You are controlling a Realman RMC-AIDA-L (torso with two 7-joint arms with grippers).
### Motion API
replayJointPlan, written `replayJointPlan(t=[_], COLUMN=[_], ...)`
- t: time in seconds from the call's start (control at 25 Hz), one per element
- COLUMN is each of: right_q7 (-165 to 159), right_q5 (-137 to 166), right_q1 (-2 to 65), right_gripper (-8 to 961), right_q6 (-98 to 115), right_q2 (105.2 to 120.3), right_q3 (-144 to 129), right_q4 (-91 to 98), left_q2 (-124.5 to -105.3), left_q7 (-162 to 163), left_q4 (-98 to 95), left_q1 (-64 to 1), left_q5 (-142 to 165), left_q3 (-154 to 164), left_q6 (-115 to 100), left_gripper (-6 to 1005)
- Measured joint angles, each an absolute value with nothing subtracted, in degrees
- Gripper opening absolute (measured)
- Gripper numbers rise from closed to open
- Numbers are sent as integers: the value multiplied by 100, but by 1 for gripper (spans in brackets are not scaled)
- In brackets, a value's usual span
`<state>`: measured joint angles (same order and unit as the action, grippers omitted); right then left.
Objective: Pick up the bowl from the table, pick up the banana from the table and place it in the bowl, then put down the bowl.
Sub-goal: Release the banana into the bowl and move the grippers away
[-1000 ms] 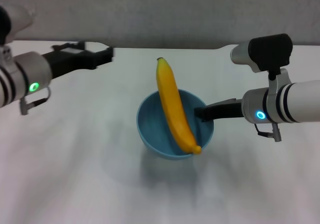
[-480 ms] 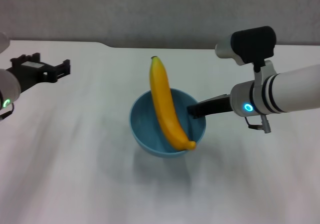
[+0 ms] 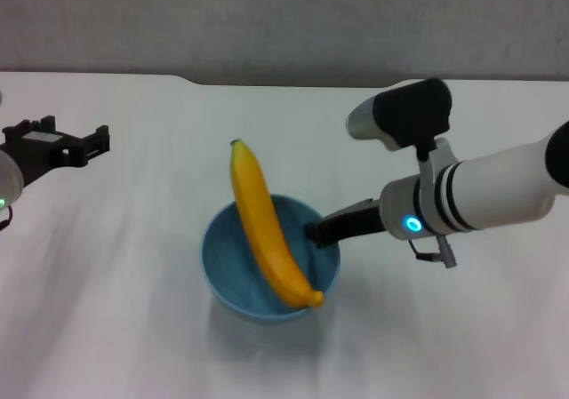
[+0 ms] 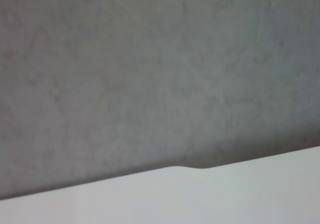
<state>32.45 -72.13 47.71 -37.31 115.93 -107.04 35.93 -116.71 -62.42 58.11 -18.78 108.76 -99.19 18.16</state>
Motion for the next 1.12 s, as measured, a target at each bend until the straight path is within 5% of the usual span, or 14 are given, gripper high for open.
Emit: replayJointPlan(t=[1.12], right_q7=[3239], right_q5=[-7364], right_q1=[4360], right_gripper=[78], right_q6=[-3574], right_q2=[11584], right_q3=[-10995], right_q4=[3364], left_q2=[-11666], left_q7=[-6117], left_q4=[5818], left_q1=[-1710], left_q5=[10731], left_q3=[-9887], left_q6=[1881], left_gripper=[830])
